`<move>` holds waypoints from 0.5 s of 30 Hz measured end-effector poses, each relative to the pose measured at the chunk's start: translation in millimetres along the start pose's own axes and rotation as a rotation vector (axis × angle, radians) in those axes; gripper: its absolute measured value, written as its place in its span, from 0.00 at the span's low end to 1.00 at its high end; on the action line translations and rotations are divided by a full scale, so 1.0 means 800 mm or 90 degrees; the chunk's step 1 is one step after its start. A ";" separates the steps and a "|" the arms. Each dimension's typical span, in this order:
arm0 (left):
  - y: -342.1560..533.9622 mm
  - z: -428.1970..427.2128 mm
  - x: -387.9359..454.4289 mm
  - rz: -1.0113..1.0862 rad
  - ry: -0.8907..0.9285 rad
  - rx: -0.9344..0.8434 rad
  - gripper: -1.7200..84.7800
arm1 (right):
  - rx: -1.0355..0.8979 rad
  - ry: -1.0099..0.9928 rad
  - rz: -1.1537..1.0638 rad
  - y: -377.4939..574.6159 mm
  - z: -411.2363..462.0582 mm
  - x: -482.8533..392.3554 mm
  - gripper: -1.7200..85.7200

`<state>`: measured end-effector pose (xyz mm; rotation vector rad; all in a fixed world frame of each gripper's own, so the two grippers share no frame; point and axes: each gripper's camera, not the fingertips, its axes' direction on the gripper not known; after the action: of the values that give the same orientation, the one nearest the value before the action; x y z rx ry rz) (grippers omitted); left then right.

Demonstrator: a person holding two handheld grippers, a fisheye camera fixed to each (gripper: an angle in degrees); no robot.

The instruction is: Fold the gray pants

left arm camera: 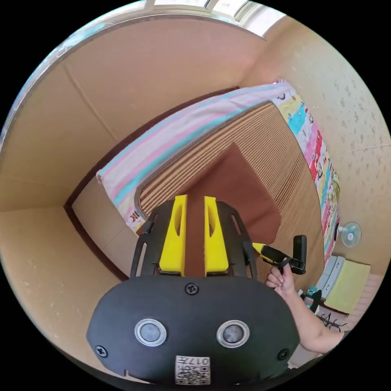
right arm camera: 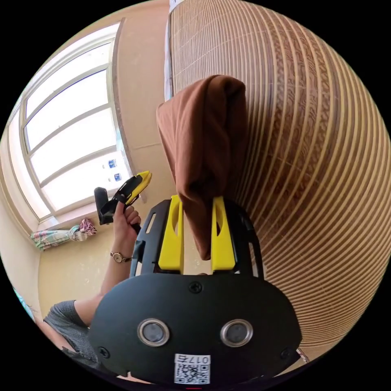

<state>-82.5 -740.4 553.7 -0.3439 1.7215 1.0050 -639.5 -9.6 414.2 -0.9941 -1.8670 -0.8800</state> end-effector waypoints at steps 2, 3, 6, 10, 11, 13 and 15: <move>0.022 -0.009 -0.008 -0.009 0.019 0.046 0.12 | 0.005 -0.008 -0.044 0.002 -0.012 0.001 0.11; 0.043 -0.001 -0.003 0.009 0.040 0.056 0.12 | 0.003 0.012 -0.075 0.015 -0.026 0.007 0.10; 0.111 0.054 0.046 0.102 0.095 0.041 0.15 | 0.021 0.168 -0.102 0.082 -0.080 0.045 0.11; 0.209 0.149 0.141 0.205 0.169 -0.018 0.20 | 0.158 0.441 -0.033 0.231 -0.194 0.118 0.14; 0.240 0.183 0.178 0.243 0.191 -0.048 0.21 | 0.185 0.477 -0.016 0.253 -0.210 0.127 0.15; 0.284 0.231 0.235 0.305 0.191 -0.090 0.22 | 0.273 0.613 0.056 0.334 -0.264 0.161 0.16; 0.336 0.286 0.301 0.392 0.155 -0.106 0.24 | 0.322 0.706 0.105 0.382 -0.287 0.184 0.17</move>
<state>-206.8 -346.5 443.5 -0.0321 2.0221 1.6097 -345.6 -24.3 699.6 -0.2115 -0.9385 -0.5976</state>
